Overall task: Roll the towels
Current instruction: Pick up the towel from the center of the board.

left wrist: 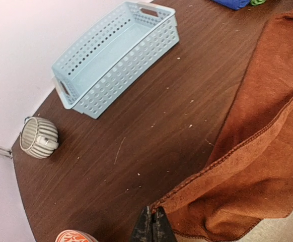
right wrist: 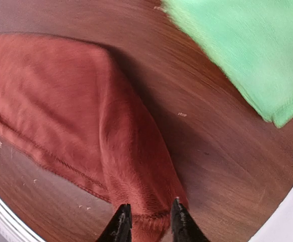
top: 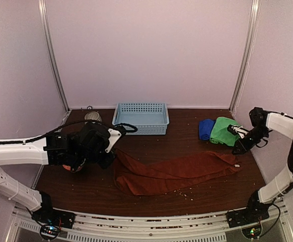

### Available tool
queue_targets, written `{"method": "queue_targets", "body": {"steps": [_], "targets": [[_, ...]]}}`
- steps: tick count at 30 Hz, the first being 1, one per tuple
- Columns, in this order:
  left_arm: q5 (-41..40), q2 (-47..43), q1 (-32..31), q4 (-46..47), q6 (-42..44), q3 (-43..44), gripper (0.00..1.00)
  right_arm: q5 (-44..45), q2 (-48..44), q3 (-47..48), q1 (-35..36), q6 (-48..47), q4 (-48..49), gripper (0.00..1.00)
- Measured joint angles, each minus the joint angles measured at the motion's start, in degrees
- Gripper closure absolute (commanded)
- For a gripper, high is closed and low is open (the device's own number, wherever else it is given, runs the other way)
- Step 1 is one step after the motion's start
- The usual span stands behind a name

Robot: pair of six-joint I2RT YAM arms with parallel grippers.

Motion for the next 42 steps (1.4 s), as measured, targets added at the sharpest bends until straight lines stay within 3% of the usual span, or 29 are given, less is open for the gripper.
{"method": "queue_targets", "body": {"steps": [5,10,15,19,22,31,34,38,40,42], "targets": [[-2.67,-0.04,1.95,-0.07,-2.51,-1.70,1.00,-3.23,13.97,5.11,-11.65,3.96,-0.07,0.68],[-5.18,0.09,2.01,-0.42,-4.42,-1.86,1.00,-6.62,9.90,5.07,-14.64,0.44,-2.40,0.74],[-11.08,0.46,3.87,-2.86,-7.74,-1.09,1.00,-6.14,-4.61,-0.63,-10.08,-7.89,-1.81,0.75],[-13.53,-0.17,6.01,-3.45,-8.79,-0.81,1.00,-1.03,-10.01,-8.52,-2.89,-12.26,-0.15,0.75],[-13.90,0.44,6.45,-4.33,-9.92,-0.17,1.00,1.97,-10.40,-12.70,0.81,-13.62,0.61,0.64],[-12.24,1.73,6.45,-4.11,-10.38,0.13,1.00,5.35,-10.05,-14.67,9.40,-11.47,6.60,0.61],[-11.74,2.12,6.45,-3.56,-10.36,0.13,1.00,5.75,-9.53,-14.69,12.07,-9.99,8.41,0.65],[-11.30,2.97,6.45,-3.39,-10.38,0.13,1.00,7.52,-6.25,-14.69,14.12,-6.45,11.72,0.81],[-11.23,3.08,6.45,-3.39,-10.36,0.13,1.00,9.05,-4.31,-14.69,14.23,-4.61,13.14,0.81],[-11.23,3.08,6.45,-3.39,-10.36,0.13,1.00,10.91,-3.15,-14.64,14.23,-2.51,14.23,0.75]]}}
